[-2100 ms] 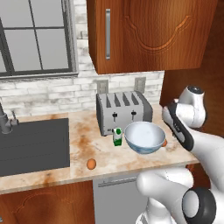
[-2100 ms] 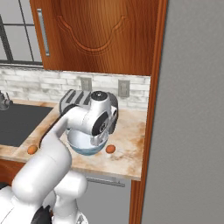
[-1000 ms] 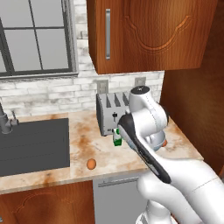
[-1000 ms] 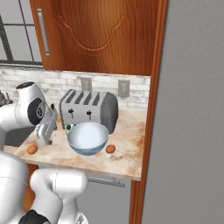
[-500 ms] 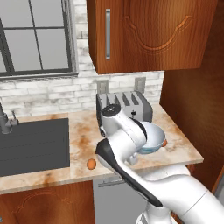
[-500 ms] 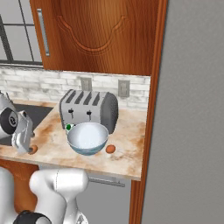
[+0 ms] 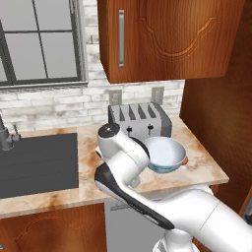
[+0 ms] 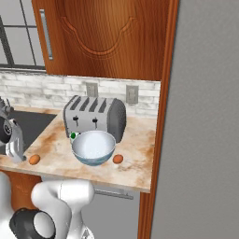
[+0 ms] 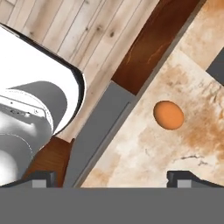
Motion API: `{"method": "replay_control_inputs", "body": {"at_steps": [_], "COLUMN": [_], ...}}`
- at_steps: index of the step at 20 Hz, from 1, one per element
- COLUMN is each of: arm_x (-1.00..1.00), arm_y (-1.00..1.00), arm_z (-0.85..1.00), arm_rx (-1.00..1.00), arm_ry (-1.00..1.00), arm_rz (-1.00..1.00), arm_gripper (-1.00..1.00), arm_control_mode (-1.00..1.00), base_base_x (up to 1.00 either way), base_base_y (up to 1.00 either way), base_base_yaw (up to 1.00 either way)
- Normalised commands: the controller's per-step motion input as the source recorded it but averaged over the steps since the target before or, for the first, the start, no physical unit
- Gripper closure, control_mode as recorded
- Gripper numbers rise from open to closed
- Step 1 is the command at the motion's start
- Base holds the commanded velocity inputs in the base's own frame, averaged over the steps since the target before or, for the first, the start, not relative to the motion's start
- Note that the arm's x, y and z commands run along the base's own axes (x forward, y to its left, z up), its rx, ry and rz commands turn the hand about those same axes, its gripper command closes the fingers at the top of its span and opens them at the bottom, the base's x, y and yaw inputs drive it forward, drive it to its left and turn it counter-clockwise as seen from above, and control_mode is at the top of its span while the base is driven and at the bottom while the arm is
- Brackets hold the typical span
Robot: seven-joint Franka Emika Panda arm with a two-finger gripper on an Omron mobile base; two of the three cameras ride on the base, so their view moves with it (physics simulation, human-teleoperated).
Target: Gather the eggs and milk located in the vicinity of the sink area and place them right next to the bowl.
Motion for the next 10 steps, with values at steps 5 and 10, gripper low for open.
{"method": "replay_control_inputs", "body": {"at_steps": [5, 10], "arm_x": [0.24, 0.02], "arm_y": [0.28, 0.01], "arm_z": [-0.18, -0.11], "arm_rx": [0.0, 0.0], "arm_ry": [0.09, 0.04], "arm_rz": [0.18, 0.32], "arm_gripper": [-1.0, -1.0], "arm_control_mode": [-1.0, -1.0], "base_base_x": [0.0, 0.0], "base_base_y": [0.0, 0.0], "base_base_yaw": [0.0, 0.0]}}
